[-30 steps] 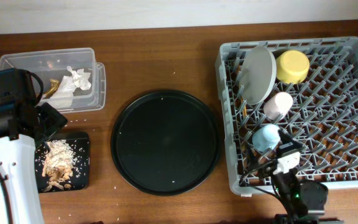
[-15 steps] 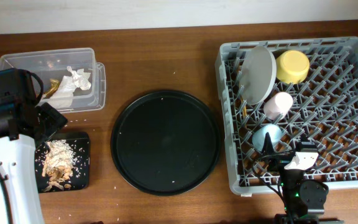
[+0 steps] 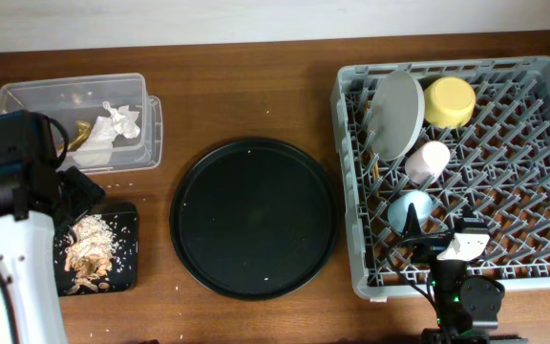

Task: Sort waste into correct bins and load items into the dishwasher rack

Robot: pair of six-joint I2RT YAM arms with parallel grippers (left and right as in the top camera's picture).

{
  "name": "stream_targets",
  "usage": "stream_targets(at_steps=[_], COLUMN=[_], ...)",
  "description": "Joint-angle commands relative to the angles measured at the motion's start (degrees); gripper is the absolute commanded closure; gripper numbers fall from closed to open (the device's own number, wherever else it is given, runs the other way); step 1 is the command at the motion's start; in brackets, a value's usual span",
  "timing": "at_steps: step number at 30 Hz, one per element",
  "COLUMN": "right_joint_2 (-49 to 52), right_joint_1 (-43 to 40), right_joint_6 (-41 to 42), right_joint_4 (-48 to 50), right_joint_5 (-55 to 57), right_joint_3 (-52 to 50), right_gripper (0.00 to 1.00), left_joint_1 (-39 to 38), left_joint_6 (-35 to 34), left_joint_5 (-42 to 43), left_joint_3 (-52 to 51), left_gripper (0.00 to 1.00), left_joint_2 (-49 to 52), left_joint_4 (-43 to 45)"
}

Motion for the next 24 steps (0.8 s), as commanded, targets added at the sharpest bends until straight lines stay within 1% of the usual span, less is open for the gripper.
stream_targets(at_steps=[1,3,4,6,7,8,9,10,12,13,15,16,18,20,21,23,24], right_joint_2=[-0.5,-0.5,-0.5,-0.5,-0.5,-0.5,-0.5,-0.5,-0.5,-0.5,-0.5,-0.5,-0.5,-0.5,-0.5,-0.5,-0.5], right_joint_1=[-0.4,-0.4,-0.4,-0.4,-0.4,-0.4,-0.4,-0.4,-0.4,-0.4,-0.4,-0.4,-0.4,-0.4,-0.4,-0.4,-0.4], right_joint_6=[0.0,0.0,0.0,0.0,0.0,0.0,0.0,0.0,0.0,0.0,0.0,0.0,0.0,0.0,0.0,0.0,0.0], right_joint_4=[-0.2,-0.2,-0.2,-0.2,-0.2,-0.2,-0.2,-0.2,-0.2,-0.2,-0.2,-0.2,-0.2,-0.2,-0.2,-0.2,-0.2], right_joint_5=[0.9,0.9,0.9,0.9,0.9,0.9,0.9,0.9,0.9,0.9,0.9,0.9,0.9,0.9,0.9,0.9,0.9], right_joint_3=[-0.4,-0.4,-0.4,-0.4,-0.4,-0.4,-0.4,-0.4,-0.4,-0.4,-0.4,-0.4,-0.4,-0.4,-0.4,-0.4,-0.4], right_gripper=[0.01,0.01,0.01,0.01,0.01,0.01,0.01,0.01,0.01,0.01,0.01,0.01,0.01,0.01,0.01,0.01,0.01], left_joint_1=[0.1,-2.0,-3.6,-9.4,-10.7,-10.8,-10.7,-10.8,-10.8,-10.8,-10.8,-10.8,-10.8,-10.8,-10.8,-10.8,-10.8], left_joint_6=[2.1,3.1,6.2,13.0,13.7,13.7,13.7,13.7,13.7,18.0,23.4,25.9,31.7,31.6,31.6,31.6,31.6], left_joint_5=[-0.8,0.9,3.0,9.5,10.4,10.2,9.9,10.0,9.9,10.0,10.8,13.5,22.3,24.2,26.0,27.6,27.6], left_joint_3=[-6.5,-16.6,-20.7,-32.7,-37.4,-41.1,-43.2,-43.9,-44.0,-45.2,-49.1,-51.5,-57.4,-62.4,-65.5,-71.5,-75.3], left_gripper=[0.01,0.01,0.01,0.01,0.01,0.01,0.01,0.01,0.01,0.01,0.01,0.01,0.01,0.01,0.01,0.01,0.01], left_joint_2=[-8.1,-15.3,-18.5,-28.8,-33.7,-38.5,-41.7,-44.1,-44.9,-45.7,-50.7,-54.1,-61.5,-65.0,-66.1,-67.9,-69.5], left_joint_4=[2.1,9.2,12.8,25.1,29.1,30.4,29.7,26.6,26.7,26.8,28.3,30.6,39.1,45.1,49.9,61.8,69.4])
